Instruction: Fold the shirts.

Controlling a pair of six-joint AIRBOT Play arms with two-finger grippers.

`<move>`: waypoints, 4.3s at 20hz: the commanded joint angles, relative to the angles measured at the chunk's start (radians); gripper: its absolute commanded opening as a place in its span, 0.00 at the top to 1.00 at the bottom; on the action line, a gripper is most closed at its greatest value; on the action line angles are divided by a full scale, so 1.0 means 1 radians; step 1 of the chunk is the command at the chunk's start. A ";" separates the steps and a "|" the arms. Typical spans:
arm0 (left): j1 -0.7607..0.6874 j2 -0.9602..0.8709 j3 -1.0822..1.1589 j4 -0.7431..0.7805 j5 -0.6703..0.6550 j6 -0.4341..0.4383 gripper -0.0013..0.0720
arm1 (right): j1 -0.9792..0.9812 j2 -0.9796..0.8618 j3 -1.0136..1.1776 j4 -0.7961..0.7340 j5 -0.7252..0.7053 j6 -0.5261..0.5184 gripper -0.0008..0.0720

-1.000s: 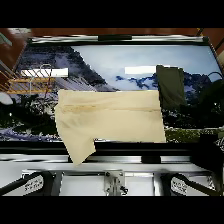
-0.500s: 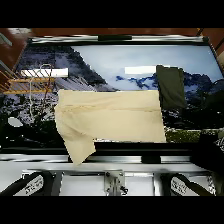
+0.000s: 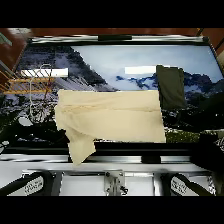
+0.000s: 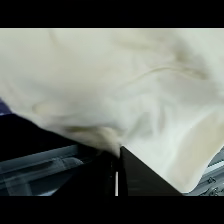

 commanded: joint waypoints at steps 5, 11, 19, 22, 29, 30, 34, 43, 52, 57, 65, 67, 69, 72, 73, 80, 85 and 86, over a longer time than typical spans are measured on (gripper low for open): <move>-0.013 -0.006 0.074 -0.002 -0.101 0.051 0.95 | -0.001 0.000 -0.239 0.058 0.082 -0.032 0.07; -0.013 0.039 0.080 -0.002 -0.114 0.070 0.95 | 0.025 0.000 -0.323 0.145 0.228 -0.013 0.07; -0.012 0.079 0.098 -0.001 -0.114 0.071 0.94 | 0.072 -0.060 -0.334 0.211 0.293 0.051 0.86; 0.012 0.079 0.207 0.003 -0.151 0.089 0.95 | 0.092 -0.056 -0.278 0.216 0.274 -0.013 0.90; 0.063 -0.043 0.597 -0.006 -0.056 0.084 0.95 | 0.161 -0.132 0.061 0.230 0.422 0.045 0.90; 0.050 -0.103 0.642 -0.011 -0.056 0.084 0.95 | 0.190 -0.173 0.112 0.225 0.459 0.060 0.90; 0.030 -0.346 0.870 -0.017 -0.057 0.021 0.95 | 0.259 -0.339 0.308 0.158 0.559 0.136 0.90; 0.023 -0.599 1.004 -0.122 -0.056 -0.069 0.66 | 0.287 -0.476 0.380 0.189 0.616 0.176 0.29; 0.032 -0.539 1.096 -0.122 -0.210 -0.025 0.34 | 0.219 -0.475 0.379 0.156 0.420 0.160 0.13; -0.005 -0.486 1.096 -0.122 -0.219 -0.016 0.34 | 0.222 -0.523 0.379 0.182 0.430 0.164 0.13; -0.097 -0.473 1.096 -0.206 -0.197 0.037 0.35 | 0.222 -0.546 0.379 0.371 0.430 0.120 0.73; -0.117 -0.474 1.096 -0.256 -0.192 0.053 0.35 | 0.222 -0.500 0.379 0.415 0.422 0.061 0.90; -0.148 -0.476 1.096 -0.270 -0.192 0.062 0.46 | 0.222 -0.415 0.379 0.425 0.412 0.050 0.90; -0.213 -0.491 1.066 -0.270 -0.182 0.063 0.94 | 0.222 -0.251 0.379 0.423 0.342 0.055 0.90; -0.241 -0.497 1.044 -0.270 -0.165 0.062 0.94 | 0.223 -0.197 0.379 0.423 0.315 0.068 0.90; -0.532 -0.533 0.867 -0.456 0.085 0.055 0.95 | 0.222 0.109 0.379 0.424 0.153 0.191 0.90; -0.760 -0.569 0.867 -0.638 0.339 0.039 0.95 | 0.222 0.271 0.379 0.420 0.145 0.232 0.90; -0.800 -0.582 0.872 -0.671 0.379 0.039 0.95 | 0.222 0.288 0.379 0.420 0.143 0.240 0.90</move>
